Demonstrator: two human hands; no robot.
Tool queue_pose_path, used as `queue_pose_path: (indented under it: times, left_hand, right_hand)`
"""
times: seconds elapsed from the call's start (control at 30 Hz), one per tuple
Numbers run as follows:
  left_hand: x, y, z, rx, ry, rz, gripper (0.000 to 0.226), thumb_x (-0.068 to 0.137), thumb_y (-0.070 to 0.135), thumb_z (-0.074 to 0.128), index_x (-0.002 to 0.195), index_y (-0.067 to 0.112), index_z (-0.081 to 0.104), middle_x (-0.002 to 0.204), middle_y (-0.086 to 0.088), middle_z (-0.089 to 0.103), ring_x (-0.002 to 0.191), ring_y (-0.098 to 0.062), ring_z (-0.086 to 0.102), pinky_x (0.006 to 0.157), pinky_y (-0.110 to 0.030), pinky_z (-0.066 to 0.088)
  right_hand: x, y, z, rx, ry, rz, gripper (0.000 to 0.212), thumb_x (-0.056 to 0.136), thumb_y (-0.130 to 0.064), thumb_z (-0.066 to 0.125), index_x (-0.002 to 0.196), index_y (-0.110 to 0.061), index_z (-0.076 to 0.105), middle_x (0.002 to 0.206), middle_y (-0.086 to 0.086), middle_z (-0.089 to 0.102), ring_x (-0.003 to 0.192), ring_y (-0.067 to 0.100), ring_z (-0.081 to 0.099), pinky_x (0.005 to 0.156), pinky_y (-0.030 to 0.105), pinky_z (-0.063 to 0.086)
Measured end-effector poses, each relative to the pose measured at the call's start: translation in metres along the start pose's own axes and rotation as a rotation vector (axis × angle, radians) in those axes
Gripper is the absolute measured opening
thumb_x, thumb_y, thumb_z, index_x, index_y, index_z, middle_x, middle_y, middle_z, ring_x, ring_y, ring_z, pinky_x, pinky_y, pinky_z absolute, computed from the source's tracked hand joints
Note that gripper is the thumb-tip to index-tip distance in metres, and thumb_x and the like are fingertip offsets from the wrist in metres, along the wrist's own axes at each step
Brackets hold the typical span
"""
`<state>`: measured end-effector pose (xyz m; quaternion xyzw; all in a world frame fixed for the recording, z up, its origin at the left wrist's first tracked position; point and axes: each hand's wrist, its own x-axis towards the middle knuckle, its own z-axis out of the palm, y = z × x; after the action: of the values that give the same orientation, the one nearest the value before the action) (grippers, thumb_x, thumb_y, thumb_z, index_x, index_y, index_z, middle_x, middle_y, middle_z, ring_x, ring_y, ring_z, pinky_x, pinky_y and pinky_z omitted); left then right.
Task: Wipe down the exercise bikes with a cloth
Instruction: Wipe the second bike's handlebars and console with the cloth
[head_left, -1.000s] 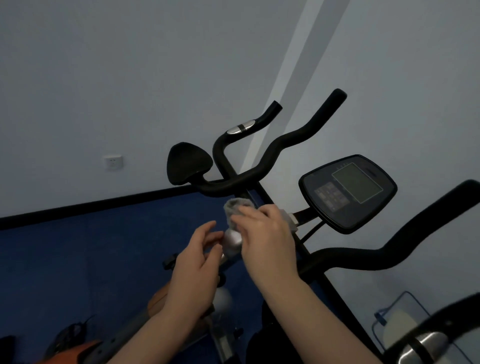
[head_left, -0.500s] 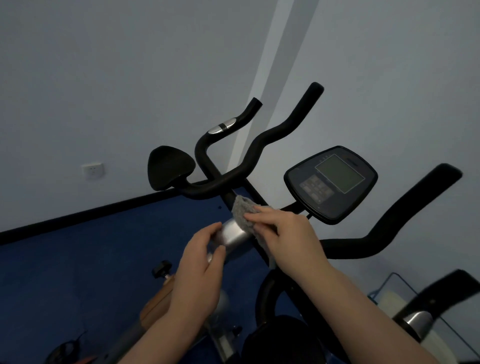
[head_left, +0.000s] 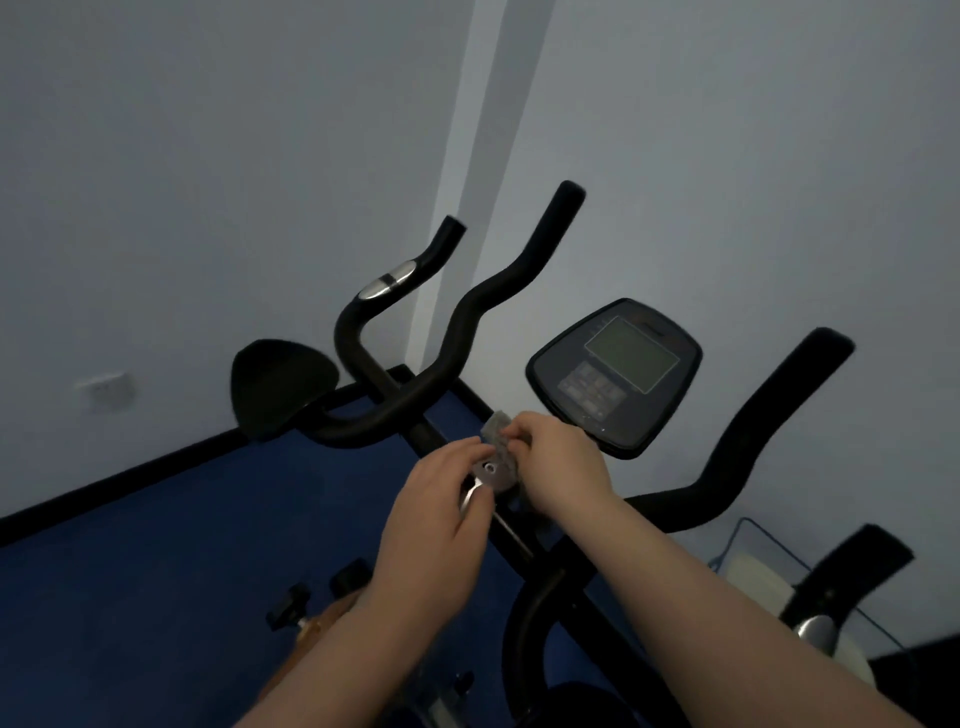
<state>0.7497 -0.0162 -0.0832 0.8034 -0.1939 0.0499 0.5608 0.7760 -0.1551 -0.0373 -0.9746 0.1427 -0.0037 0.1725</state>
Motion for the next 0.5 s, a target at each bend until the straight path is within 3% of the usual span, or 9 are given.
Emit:
queue_pose_path:
  times: [0.1,0.2,0.3,0.37,0.5]
  left_hand:
    - [0.024,0.005,0.002,0.048,-0.110,0.042,0.030,0.094,0.024,0.048,0.119,0.038,0.056,0.112,0.032,0.049,0.111,0.013,0.041,0.088,-0.007,0.032]
    - [0.048,0.010,0.008,0.123,-0.186,0.013,0.030,0.095,0.028,0.044,0.122,0.032,0.056,0.117,0.018,0.056,0.110,-0.002,0.047,0.090,-0.023,0.039]
    - [0.060,0.014,0.016,0.226,-0.221,-0.007,0.029,0.096,0.029,0.040,0.118,0.029,0.058,0.114,0.010,0.061,0.103,-0.008,0.053,0.085,-0.027,0.044]
    - [0.060,0.014,0.021,0.362,-0.209,0.035,0.030,0.097,0.031,0.037,0.118,0.031,0.058,0.112,0.010,0.062,0.099,-0.008,0.054,0.081,-0.024,0.043]
    - [0.055,0.007,0.026,0.437,-0.197,0.079,0.030,0.097,0.034,0.033,0.119,0.035,0.054,0.112,0.018,0.057,0.104,-0.002,0.050,0.087,-0.019,0.037]
  right_hand:
    - [0.006,0.011,-0.015,-0.001,0.032,0.060,0.013,0.094,-0.022,0.051,0.101,-0.022,0.062,0.103,0.003,0.068,0.097,0.024,0.060,0.069,0.027,0.036]
    - [0.013,0.031,-0.043,0.128,0.107,0.162,0.014,0.094,-0.018,0.048,0.091,-0.025,0.060,0.100,0.003,0.066,0.094,0.023,0.059,0.074,0.031,0.044]
    - [0.025,0.052,-0.074,0.182,0.166,0.209,0.020,0.094,-0.014,0.048,0.086,-0.026,0.062,0.103,0.006,0.066,0.098,0.026,0.059,0.082,0.034,0.048]
    - [0.036,0.062,-0.091,0.122,0.232,0.223,0.020,0.094,-0.013,0.045,0.086,-0.025,0.060,0.105,0.007,0.065,0.103,0.029,0.056,0.087,0.038,0.048]
    - [0.061,0.066,-0.101,-0.089,0.472,0.167,0.013,0.096,-0.016,0.044,0.097,-0.018,0.057,0.107,0.009,0.057,0.101,0.029,0.052,0.082,0.037,0.042]
